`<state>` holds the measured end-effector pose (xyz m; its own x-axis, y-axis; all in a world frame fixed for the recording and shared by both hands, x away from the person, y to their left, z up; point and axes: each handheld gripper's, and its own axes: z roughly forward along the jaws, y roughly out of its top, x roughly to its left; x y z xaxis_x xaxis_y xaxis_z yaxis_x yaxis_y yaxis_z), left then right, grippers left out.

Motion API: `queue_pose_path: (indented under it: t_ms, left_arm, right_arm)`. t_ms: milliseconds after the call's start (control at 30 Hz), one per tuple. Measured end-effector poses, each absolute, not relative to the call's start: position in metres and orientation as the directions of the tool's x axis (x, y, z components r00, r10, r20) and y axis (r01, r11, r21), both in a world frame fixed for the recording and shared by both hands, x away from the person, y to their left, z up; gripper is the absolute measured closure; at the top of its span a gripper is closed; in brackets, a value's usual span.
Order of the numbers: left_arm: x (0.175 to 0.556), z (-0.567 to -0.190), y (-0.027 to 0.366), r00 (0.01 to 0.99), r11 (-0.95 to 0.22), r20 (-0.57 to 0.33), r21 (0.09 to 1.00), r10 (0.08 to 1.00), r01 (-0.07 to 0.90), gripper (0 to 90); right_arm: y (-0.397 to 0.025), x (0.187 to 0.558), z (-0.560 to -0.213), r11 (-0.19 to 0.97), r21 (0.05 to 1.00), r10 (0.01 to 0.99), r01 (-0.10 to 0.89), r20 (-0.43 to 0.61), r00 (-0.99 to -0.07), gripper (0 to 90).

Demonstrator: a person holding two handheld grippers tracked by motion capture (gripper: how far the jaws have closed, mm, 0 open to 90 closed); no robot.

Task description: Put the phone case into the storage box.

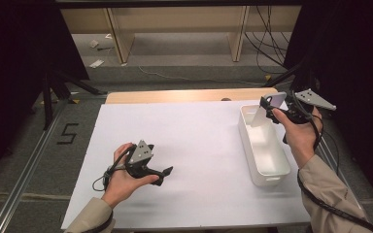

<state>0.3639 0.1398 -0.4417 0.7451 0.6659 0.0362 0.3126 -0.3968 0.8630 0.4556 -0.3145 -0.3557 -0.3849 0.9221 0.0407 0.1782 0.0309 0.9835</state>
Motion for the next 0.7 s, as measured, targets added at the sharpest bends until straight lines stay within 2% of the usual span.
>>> queue_pose_path:
  t_ms: [700]
  left_arm:
    - [0.364, -0.442, 0.139, 0.746, -0.396, 0.035, 0.864, 0.666, 0.312, 0.0]
  right_arm:
    - [-0.315, 0.460, -0.367, 0.060, 0.976, 0.927, 0.211, 0.024, -0.374, 17.7]
